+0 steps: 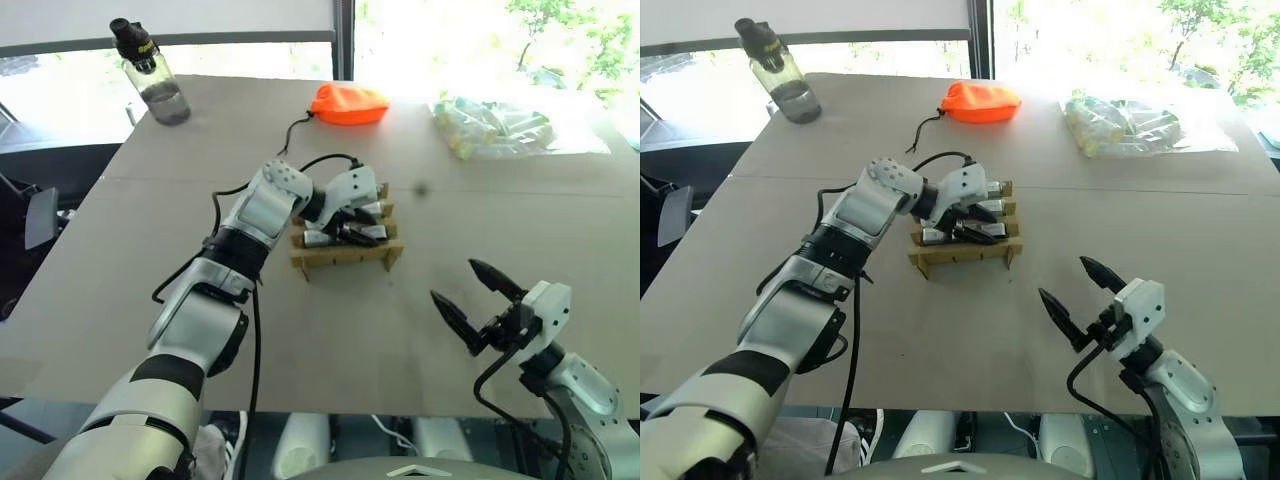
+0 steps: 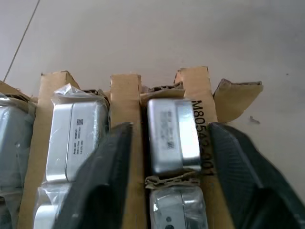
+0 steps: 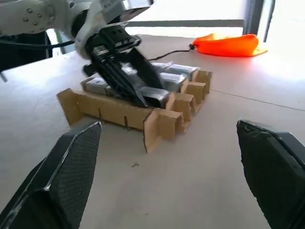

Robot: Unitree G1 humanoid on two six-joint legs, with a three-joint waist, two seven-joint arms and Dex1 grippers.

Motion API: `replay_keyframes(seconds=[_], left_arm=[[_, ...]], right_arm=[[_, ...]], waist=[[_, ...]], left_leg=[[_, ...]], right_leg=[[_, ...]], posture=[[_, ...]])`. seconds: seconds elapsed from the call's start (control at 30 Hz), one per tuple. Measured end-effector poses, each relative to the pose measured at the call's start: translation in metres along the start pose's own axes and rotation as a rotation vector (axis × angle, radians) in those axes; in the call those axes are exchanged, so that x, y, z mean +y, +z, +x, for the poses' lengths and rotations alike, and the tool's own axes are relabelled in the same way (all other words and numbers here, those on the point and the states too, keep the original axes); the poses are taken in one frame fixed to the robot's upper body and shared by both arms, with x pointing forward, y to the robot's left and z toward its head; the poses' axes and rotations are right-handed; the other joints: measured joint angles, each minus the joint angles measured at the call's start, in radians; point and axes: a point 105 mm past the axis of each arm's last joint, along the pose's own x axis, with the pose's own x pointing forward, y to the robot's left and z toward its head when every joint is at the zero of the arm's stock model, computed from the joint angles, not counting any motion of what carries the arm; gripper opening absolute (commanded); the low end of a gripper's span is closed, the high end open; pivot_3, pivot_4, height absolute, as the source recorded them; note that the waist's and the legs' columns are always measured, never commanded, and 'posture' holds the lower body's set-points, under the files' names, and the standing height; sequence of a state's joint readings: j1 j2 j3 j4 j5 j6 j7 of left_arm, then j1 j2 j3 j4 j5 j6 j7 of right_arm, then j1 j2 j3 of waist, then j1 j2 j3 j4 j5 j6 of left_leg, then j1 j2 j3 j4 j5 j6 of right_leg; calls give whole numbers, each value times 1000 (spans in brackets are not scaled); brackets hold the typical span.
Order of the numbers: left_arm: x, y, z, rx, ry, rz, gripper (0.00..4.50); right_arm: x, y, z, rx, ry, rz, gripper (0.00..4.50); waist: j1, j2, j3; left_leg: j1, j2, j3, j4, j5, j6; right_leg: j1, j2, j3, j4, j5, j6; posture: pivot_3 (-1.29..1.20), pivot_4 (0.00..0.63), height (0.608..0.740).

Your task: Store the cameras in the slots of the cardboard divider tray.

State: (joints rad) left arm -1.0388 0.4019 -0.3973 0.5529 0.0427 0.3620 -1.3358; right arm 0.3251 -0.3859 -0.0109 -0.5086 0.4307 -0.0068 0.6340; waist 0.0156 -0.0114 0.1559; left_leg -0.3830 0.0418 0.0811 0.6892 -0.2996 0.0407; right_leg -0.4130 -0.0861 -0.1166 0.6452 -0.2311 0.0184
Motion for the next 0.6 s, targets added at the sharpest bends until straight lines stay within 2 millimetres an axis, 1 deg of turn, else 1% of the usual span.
replay_keyframes(seconds=[0.03,0.07,0.17,0.37,0.47,0.5,0.53,0.57,0.6], left_arm=[[-1,0,1,0,-5,1,4414],[-1,1,1,-1,-6,1,4468],[2,2,4,-9,21,-16,4468],[5,5,1,-25,53,-21,4468],[10,22,-19,-135,136,-20,4468],[9,30,-29,-206,153,-32,4468],[7,36,-34,-247,157,-36,4468],[1,42,-43,-346,162,-65,4468],[-3,43,-48,-405,164,-84,4468]], right_arm=[[0,0,0,1,4,-1,4500],[1,0,0,0,9,-1,4500],[1,0,1,-3,17,-2,4500],[1,-3,1,5,32,3,4500],[-1,-5,1,10,37,2,4500],[-2,-6,1,14,41,1,4500],[-3,-7,1,19,42,-1,4500],[-3,-8,1,28,62,-7,4500],[-3,-8,0,35,77,-14,4500]], waist=[[0,0,0],[0,0,0],[0,0,0],[-1,0,0],[-5,0,0],[-6,0,0],[-4,0,0],[-3,0,0],[-5,1,-1]], left_leg=[[0,0,0,0,0,0],[0,0,0,1,0,0],[1,0,0,2,0,0],[0,0,0,2,0,0],[0,1,0,1,0,0],[0,1,0,0,0,0],[0,1,0,0,0,0],[0,1,0,0,0,0],[1,3,1,0,0,0]], right_leg=[[0,0,0,0,0,0],[0,0,0,1,0,0],[1,0,0,2,0,0],[1,0,0,2,0,0],[0,0,1,1,0,0],[0,0,1,1,0,0],[0,0,1,1,0,0],[0,0,1,0,0,0],[0,-1,2,1,0,0]], posture=[[0,150,726],[0,150,726],[0,150,726],[0,150,726],[0,150,726],[0,150,726],[0,150,726],[0,150,726],[0,150,726]])
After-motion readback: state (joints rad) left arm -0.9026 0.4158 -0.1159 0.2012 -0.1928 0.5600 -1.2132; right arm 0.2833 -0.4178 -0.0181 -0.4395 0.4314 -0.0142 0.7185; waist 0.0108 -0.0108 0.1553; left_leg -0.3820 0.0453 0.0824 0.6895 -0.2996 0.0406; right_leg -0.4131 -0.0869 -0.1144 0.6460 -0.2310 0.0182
